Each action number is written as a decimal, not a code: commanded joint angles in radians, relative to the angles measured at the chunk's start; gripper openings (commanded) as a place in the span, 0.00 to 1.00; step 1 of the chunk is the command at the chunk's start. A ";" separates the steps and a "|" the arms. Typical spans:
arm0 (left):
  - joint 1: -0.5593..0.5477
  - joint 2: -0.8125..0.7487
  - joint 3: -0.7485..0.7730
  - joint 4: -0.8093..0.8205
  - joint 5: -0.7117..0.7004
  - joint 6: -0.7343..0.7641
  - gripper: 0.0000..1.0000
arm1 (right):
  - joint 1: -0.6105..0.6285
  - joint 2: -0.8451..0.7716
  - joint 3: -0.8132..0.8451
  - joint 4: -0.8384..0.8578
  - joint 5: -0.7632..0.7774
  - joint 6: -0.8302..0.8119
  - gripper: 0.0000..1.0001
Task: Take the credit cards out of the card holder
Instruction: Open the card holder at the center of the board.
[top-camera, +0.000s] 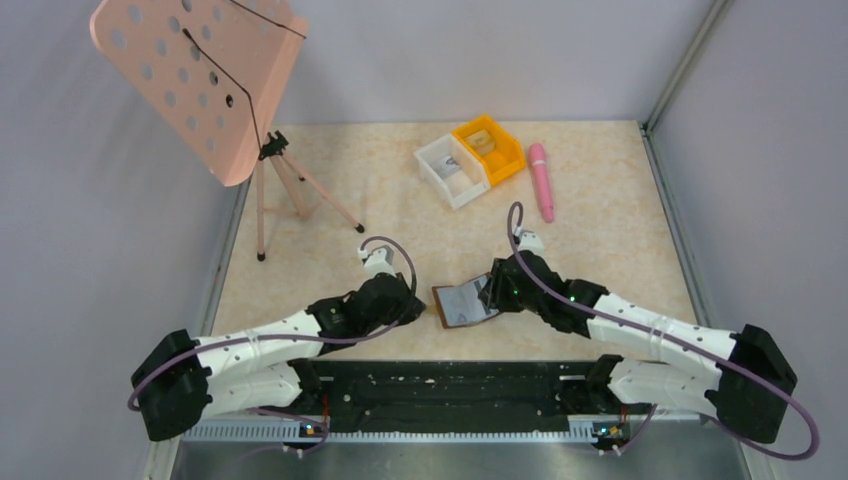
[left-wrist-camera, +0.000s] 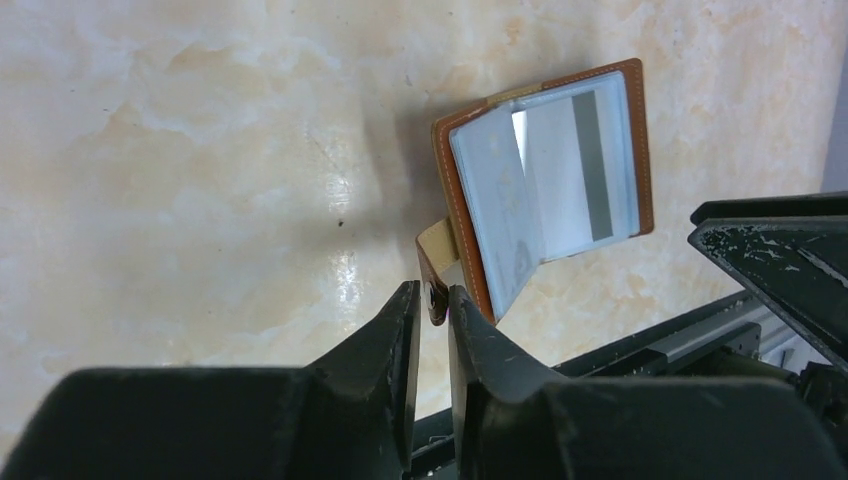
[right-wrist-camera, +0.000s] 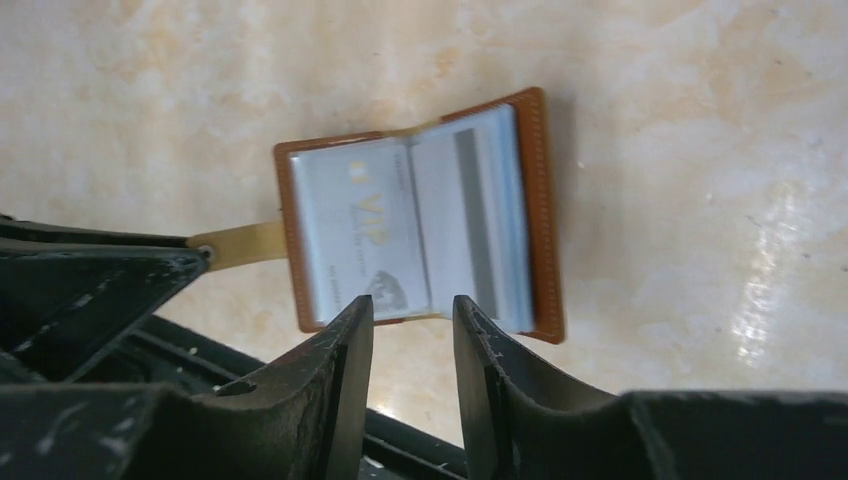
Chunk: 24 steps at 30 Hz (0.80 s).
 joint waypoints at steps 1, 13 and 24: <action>0.002 -0.033 0.040 0.017 0.046 0.003 0.23 | -0.026 -0.005 0.029 0.108 -0.113 -0.019 0.34; 0.002 -0.018 0.134 0.046 0.136 0.023 0.27 | -0.068 0.199 -0.033 0.383 -0.274 -0.032 0.31; 0.003 -0.034 0.143 0.021 0.110 0.031 0.30 | -0.065 0.314 -0.127 0.539 -0.340 0.021 0.31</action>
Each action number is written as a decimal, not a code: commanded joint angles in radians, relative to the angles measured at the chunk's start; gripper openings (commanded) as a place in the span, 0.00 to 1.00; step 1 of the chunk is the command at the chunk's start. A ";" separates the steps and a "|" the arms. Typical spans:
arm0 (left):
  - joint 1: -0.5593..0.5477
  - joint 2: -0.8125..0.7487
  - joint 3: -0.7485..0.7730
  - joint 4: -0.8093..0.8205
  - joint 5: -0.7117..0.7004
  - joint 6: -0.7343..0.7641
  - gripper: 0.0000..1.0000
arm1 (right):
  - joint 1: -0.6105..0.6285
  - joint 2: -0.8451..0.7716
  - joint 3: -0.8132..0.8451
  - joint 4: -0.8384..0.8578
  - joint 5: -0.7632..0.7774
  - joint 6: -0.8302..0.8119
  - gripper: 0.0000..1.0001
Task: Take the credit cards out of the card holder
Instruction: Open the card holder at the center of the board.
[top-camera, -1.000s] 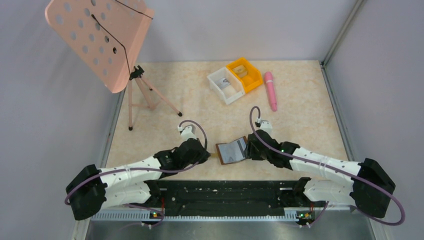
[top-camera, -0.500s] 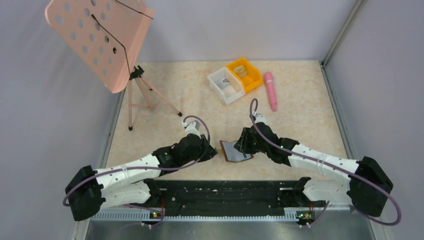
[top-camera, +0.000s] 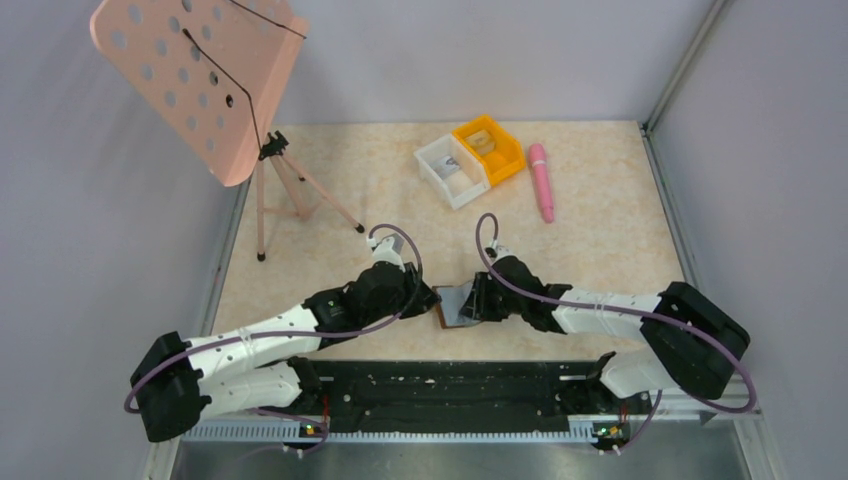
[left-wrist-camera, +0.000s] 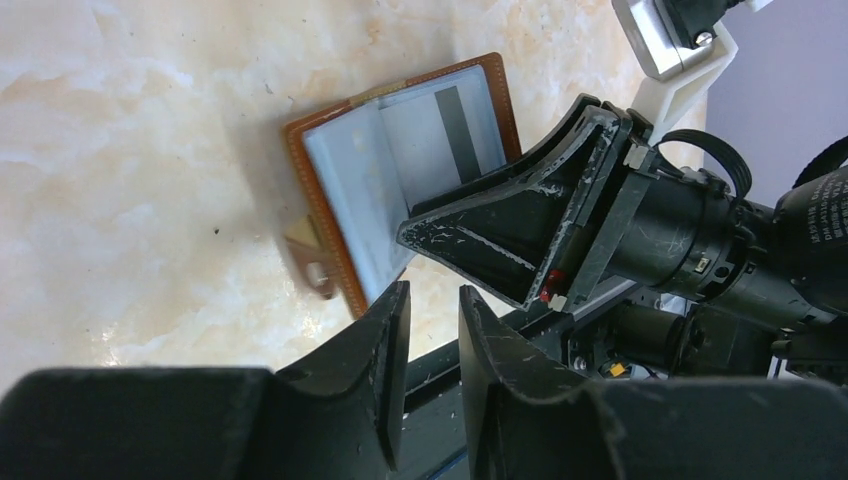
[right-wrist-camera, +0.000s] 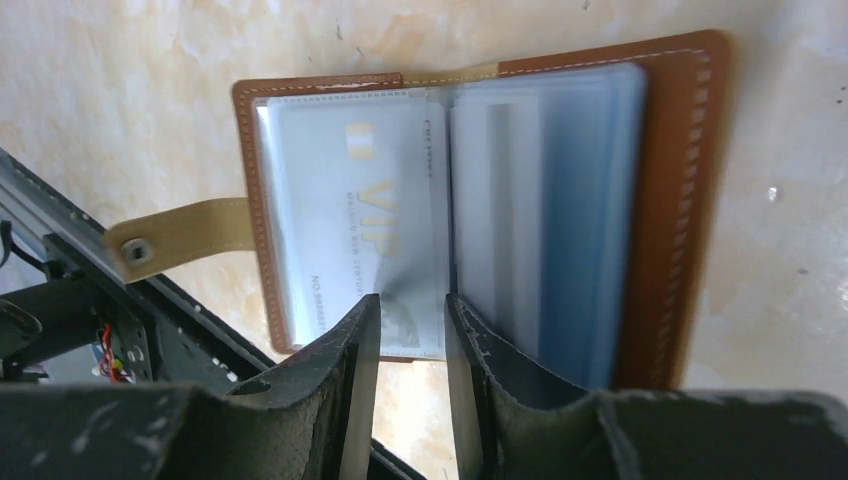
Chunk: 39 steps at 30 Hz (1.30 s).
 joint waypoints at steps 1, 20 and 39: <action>0.002 -0.019 0.034 0.034 -0.001 0.025 0.31 | -0.006 0.021 -0.009 0.101 -0.021 0.018 0.31; 0.016 0.218 0.038 0.106 0.039 0.052 0.25 | 0.013 -0.022 -0.006 0.050 0.009 0.042 0.32; 0.025 0.333 0.095 0.201 0.142 0.052 0.22 | -0.036 -0.163 0.020 -0.149 0.129 -0.035 0.33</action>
